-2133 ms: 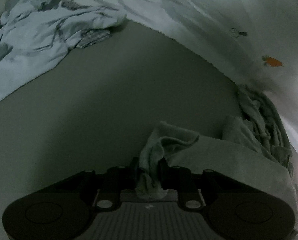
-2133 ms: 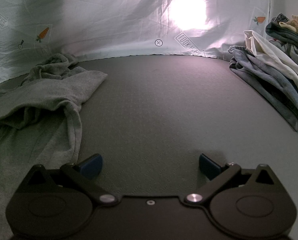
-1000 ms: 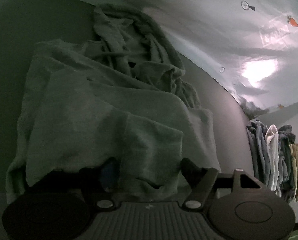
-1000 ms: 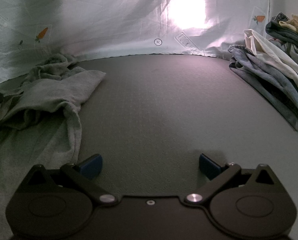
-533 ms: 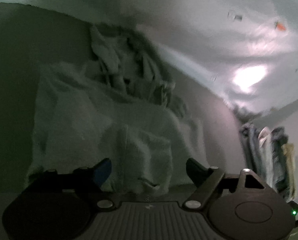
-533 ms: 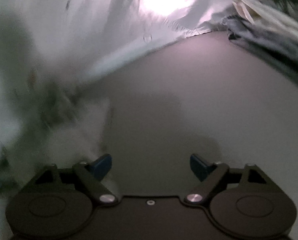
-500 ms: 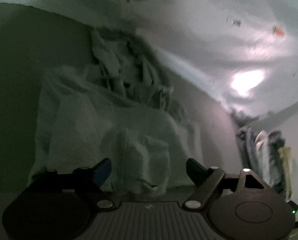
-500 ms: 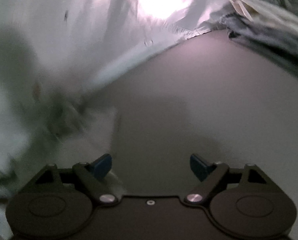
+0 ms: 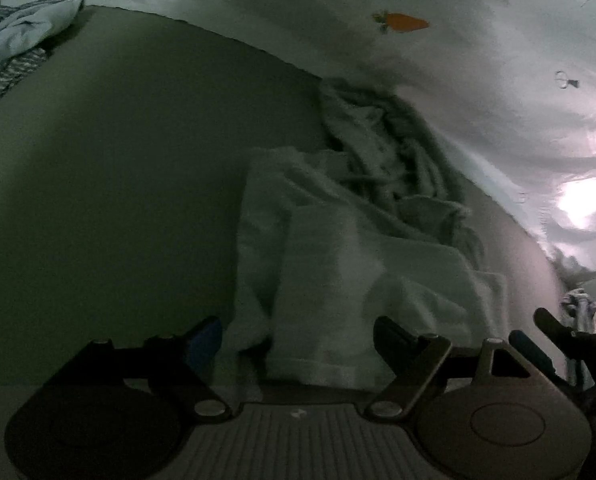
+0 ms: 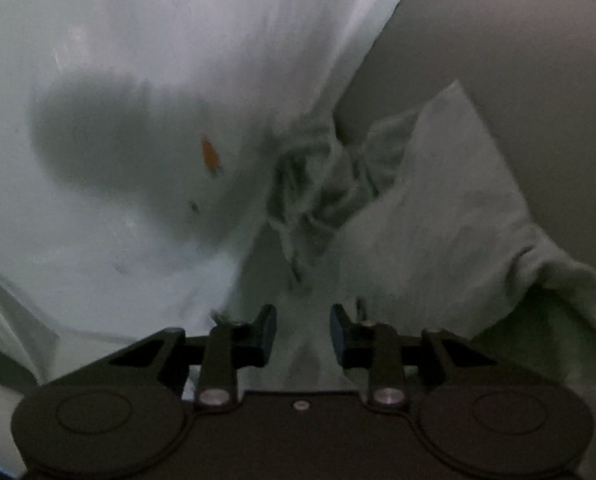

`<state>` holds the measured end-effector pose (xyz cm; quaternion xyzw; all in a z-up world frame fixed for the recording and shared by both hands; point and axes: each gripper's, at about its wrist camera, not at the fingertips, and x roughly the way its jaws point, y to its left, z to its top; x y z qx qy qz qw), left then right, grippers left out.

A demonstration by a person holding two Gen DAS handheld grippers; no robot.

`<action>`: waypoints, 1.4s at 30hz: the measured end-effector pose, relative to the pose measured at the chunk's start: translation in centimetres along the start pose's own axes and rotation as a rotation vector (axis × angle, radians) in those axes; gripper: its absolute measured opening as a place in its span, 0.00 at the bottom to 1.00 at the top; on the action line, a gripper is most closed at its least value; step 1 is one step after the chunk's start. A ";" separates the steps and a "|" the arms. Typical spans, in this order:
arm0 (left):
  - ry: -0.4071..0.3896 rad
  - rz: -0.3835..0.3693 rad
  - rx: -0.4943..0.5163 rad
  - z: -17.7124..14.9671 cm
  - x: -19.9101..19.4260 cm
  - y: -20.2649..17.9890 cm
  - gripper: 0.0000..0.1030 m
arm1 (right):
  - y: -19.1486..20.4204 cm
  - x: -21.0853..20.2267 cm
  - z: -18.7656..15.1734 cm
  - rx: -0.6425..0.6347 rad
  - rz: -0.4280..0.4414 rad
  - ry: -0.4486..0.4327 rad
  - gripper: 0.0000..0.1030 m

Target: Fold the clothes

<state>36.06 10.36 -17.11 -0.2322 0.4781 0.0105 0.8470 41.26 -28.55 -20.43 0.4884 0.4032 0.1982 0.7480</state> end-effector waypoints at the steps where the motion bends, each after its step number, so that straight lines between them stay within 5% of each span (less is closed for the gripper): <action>1: 0.001 0.013 0.000 0.1 0.2 0.3 0.81 | 0.2 0.8 0.0 -0.017 -0.031 0.023 0.30; 4: 0.013 0.037 -0.013 0.2 1.0 1.0 0.81 | 0.4 2.9 -0.5 -0.068 -0.132 0.079 0.32; 9: 0.033 0.068 -0.006 -0.1 1.9 1.2 0.82 | 0.7 5.0 -0.9 -0.121 -0.176 0.134 0.32; 11: 0.034 0.077 0.004 -0.1 1.9 1.1 0.82 | 0.9 5.6 -1.0 -0.142 -0.185 0.145 0.29; 12: 0.034 0.085 0.014 -0.1 1.9 0.9 0.82 | 1.0 5.9 -1.0 -0.153 -0.189 0.151 0.18; 13: 0.033 0.092 0.028 0.0 1.9 0.6 0.82 | 1.4 5.9 -1.2 -0.184 -0.200 0.144 0.09; 20: 0.013 0.136 0.103 0.6 2.1 -1.3 0.82 | 5.4 2.8 -0.5 -0.399 -0.169 -0.012 0.05; 26: 0.035 0.139 0.166 0.2 3.4 -3.1 0.82 | 5.9 1.3 1.4 -0.564 -0.314 -0.088 0.05; 33: 0.016 0.178 0.252 -0.8 4.5 -4.2 0.91 | 0.7 3.1 0.9 -0.561 -0.526 -0.022 0.08; 39: 0.014 0.183 0.253 -1.0 4.4 -4.2 0.93 | 0.9 3.4 0.7 -0.611 -0.553 -0.001 0.12; 41: 0.030 0.182 0.252 -0.7 4.3 -4.2 0.93 | 1.6 3.4 0.7 -0.640 -0.571 0.007 0.21; 42: 0.033 0.172 0.255 -0.4 4.0 -4.2 0.93 | 2.0 3.3 0.8 -0.656 -0.577 0.010 0.34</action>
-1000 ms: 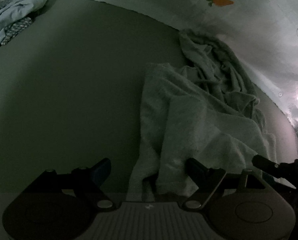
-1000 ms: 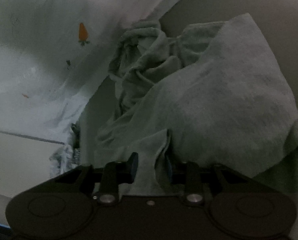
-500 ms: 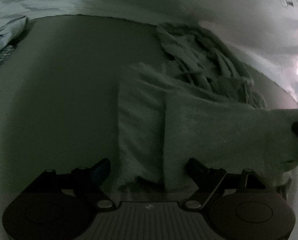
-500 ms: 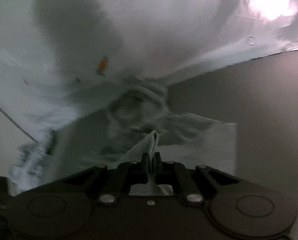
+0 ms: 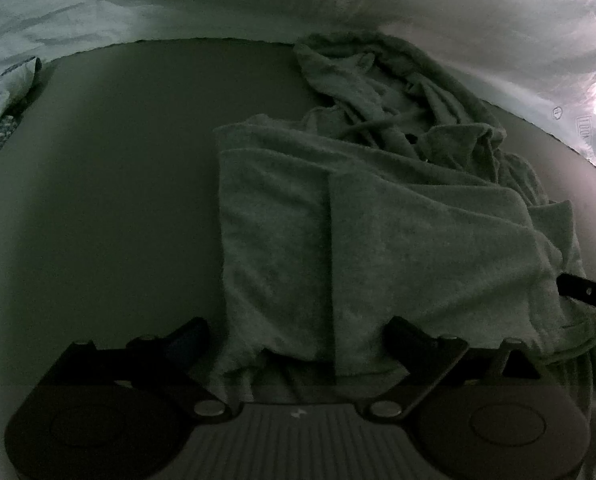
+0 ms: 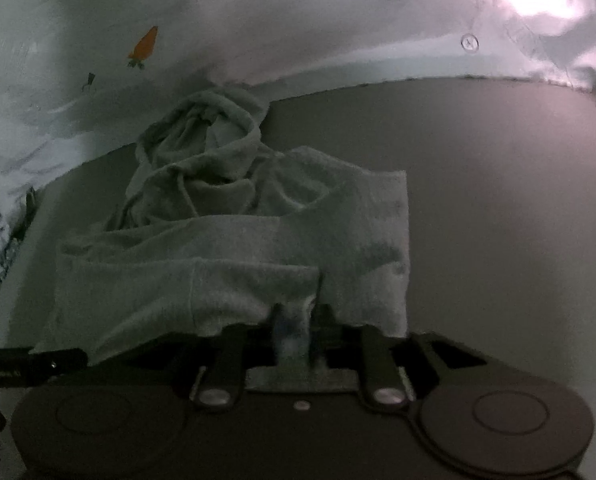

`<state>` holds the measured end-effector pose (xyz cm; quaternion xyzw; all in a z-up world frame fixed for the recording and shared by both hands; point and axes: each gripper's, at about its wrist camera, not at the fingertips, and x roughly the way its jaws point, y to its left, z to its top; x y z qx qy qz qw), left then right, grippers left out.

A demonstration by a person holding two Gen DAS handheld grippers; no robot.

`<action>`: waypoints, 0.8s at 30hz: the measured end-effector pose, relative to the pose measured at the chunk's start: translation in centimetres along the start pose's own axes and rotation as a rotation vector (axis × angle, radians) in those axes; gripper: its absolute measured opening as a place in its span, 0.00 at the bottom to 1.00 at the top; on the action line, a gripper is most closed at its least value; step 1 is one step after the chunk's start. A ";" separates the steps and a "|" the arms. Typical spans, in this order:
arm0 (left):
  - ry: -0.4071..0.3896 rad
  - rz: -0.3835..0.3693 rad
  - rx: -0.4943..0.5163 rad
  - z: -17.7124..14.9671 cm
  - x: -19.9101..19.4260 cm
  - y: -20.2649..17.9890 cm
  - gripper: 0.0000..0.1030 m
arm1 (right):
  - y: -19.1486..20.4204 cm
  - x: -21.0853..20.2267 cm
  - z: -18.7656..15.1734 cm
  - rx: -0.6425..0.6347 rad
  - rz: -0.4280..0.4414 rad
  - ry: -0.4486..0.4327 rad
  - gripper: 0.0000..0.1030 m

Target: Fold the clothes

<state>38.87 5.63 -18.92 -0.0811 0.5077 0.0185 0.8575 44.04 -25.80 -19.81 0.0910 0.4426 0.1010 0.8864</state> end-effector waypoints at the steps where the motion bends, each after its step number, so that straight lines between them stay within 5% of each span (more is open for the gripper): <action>1: -0.013 -0.015 0.003 0.2 -0.5 0.3 0.93 | 0.2 -0.4 0.3 -0.021 0.002 -0.007 0.39; 10: -0.142 -0.036 -0.012 6.2 -2.9 2.2 0.93 | 3.1 -1.4 5.2 -0.180 -0.042 -0.156 0.84; 18: -0.182 -0.025 -0.031 15.2 2.1 0.4 0.93 | 4.3 5.6 10.3 -0.307 -0.142 -0.144 0.86; 24: -0.154 0.061 0.006 21.1 8.6 -0.4 0.93 | 4.2 10.9 13.9 -0.316 -0.144 -0.130 0.86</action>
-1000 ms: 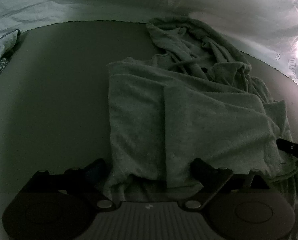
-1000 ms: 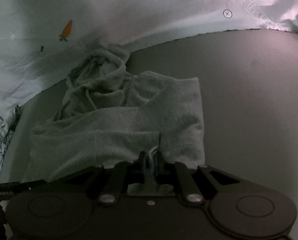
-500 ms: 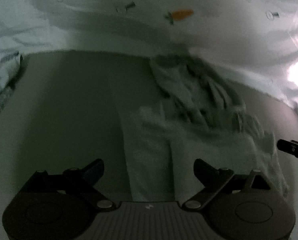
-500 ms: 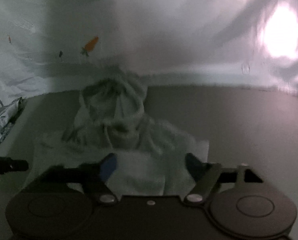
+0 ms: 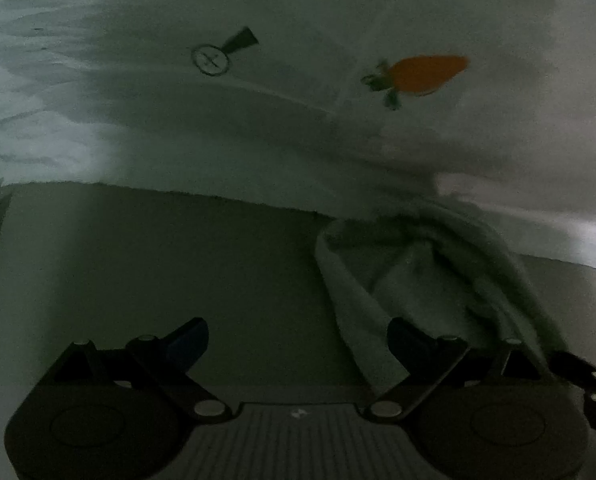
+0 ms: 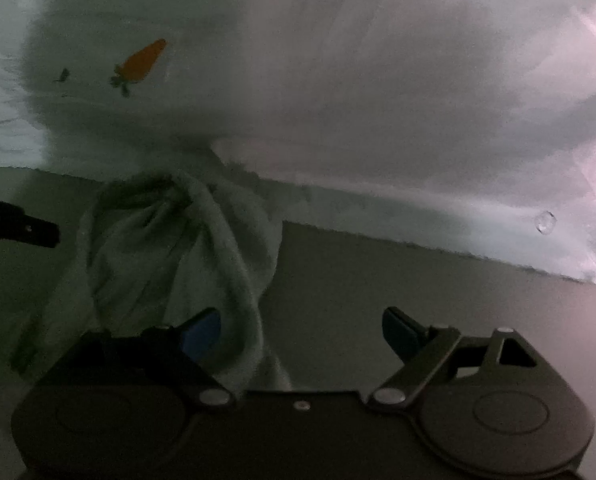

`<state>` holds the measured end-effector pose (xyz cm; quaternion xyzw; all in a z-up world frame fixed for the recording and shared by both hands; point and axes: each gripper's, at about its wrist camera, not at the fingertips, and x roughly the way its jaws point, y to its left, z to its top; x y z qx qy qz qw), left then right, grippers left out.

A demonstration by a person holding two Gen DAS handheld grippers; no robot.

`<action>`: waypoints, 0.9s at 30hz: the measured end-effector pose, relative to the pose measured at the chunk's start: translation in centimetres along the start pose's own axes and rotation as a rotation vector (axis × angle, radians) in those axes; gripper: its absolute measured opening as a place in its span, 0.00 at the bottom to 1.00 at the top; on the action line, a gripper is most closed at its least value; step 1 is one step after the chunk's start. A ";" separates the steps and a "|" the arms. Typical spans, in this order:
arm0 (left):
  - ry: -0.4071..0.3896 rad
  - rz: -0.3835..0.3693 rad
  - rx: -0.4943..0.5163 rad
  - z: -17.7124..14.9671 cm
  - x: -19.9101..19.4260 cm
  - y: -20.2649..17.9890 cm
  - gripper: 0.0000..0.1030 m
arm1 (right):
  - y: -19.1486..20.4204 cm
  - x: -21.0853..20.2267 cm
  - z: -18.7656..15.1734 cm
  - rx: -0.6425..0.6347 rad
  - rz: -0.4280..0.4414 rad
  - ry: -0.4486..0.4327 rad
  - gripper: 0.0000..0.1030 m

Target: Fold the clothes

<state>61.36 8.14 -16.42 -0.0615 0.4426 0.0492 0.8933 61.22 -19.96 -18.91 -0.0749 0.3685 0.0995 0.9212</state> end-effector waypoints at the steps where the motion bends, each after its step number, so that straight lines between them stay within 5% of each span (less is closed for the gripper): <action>1: 0.006 0.010 0.010 0.4 0.9 -0.1 0.93 | 0.2 0.8 0.4 -0.018 -0.004 0.004 0.86; 6: 0.045 0.075 0.063 2.0 4.8 -0.1 0.94 | 0.5 2.9 1.7 -0.106 -0.076 -0.011 0.84; 12: -0.017 0.241 0.113 2.9 4.0 -0.4 0.94 | -0.7 1.2 2.4 -0.163 -0.214 -0.097 0.81; 19: -0.197 0.192 0.112 2.1 -7.1 -0.6 0.94 | -2.0 -7.6 1.6 -0.176 -0.332 -0.261 0.81; 27: -0.316 0.143 0.118 -1.6 -18.8 0.5 0.94 | -3.0 -17.7 -1.8 -0.089 -0.342 -0.364 0.85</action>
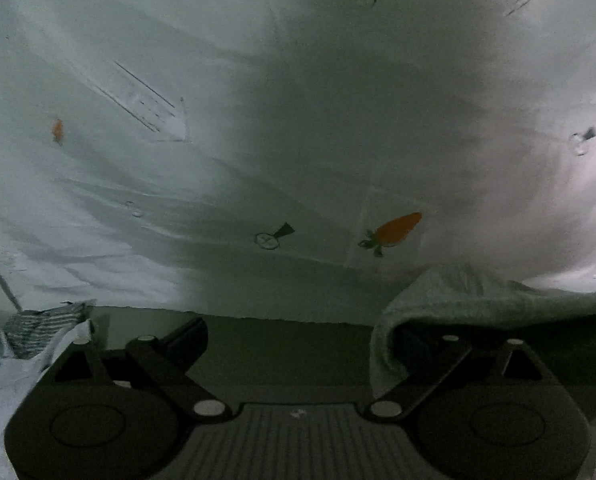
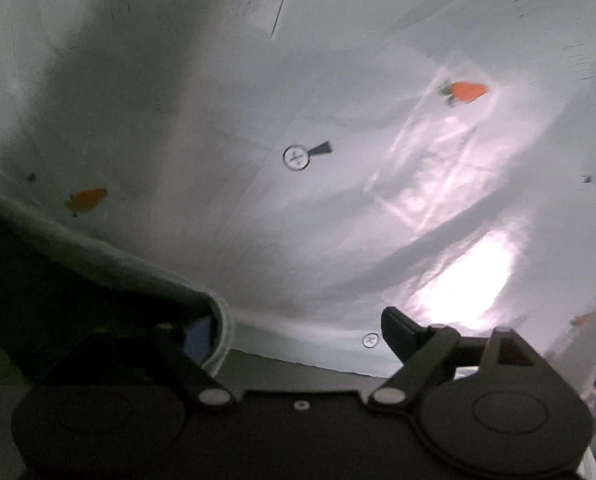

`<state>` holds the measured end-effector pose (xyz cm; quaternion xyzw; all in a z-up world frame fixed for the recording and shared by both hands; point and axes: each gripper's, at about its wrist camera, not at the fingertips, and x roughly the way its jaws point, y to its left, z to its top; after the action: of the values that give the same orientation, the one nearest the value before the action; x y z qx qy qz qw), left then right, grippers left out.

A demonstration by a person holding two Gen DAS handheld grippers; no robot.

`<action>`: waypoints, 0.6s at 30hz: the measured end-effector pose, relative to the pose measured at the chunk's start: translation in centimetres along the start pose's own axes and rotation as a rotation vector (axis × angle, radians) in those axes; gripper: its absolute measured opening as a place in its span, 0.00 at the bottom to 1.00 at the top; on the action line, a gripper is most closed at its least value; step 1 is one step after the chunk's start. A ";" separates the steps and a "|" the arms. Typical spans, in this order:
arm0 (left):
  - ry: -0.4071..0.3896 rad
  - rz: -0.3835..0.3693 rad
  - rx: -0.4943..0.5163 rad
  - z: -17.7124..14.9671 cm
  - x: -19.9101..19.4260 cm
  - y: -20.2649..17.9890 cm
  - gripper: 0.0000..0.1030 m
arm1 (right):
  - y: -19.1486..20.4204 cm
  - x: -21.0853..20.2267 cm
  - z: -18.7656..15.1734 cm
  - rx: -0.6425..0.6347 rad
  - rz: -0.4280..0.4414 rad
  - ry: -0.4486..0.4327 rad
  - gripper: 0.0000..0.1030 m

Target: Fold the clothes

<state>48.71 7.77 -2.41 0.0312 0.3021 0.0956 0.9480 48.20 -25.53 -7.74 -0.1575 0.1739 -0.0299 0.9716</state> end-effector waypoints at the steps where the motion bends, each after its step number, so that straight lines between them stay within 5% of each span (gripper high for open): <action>1: -0.002 -0.001 0.006 -0.4 -1.2 -0.1 0.94 | -0.3 -1.0 -0.4 0.001 -0.002 -0.007 0.85; 11: 0.061 0.002 0.049 -6.8 -6.2 -0.7 0.94 | -1.3 -6.9 -6.1 -0.015 -0.081 -0.008 0.86; 14: 0.122 0.048 0.062 -9.3 -6.2 -0.4 0.94 | -1.5 -7.8 -8.1 0.002 -0.101 0.037 0.87; 18: 0.213 0.018 0.010 -11.7 -4.8 1.1 0.94 | -1.4 -8.3 -10.1 0.027 -0.072 0.107 0.87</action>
<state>37.92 7.86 -9.15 0.0281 0.4013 0.1055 0.9094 36.86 -28.92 -13.55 -0.1485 0.2192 -0.0754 0.9614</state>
